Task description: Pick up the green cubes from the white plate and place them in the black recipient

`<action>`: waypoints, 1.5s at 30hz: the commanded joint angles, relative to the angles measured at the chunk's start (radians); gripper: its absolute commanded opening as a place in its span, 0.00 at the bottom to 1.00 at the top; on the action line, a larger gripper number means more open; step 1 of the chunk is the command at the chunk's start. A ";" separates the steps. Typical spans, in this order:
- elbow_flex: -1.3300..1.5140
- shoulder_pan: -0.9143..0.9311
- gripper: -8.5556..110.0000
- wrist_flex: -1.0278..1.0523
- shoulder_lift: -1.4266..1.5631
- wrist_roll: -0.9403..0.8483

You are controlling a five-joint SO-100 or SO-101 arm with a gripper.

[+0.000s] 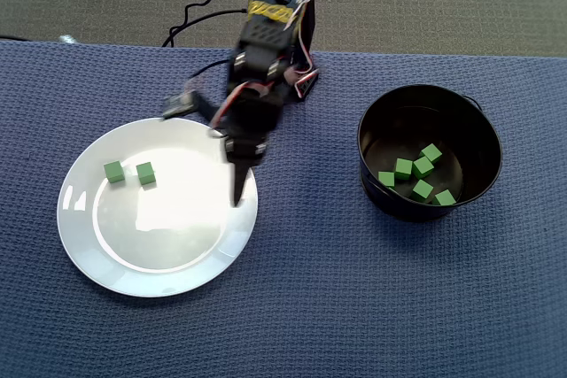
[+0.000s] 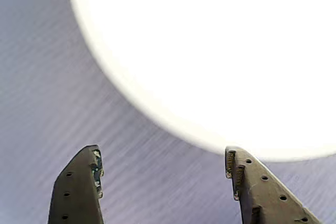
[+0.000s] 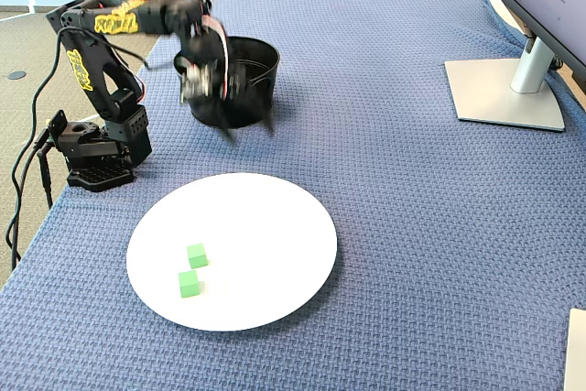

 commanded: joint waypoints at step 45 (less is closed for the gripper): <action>-0.259 0.537 0.13 -0.215 -0.600 -0.749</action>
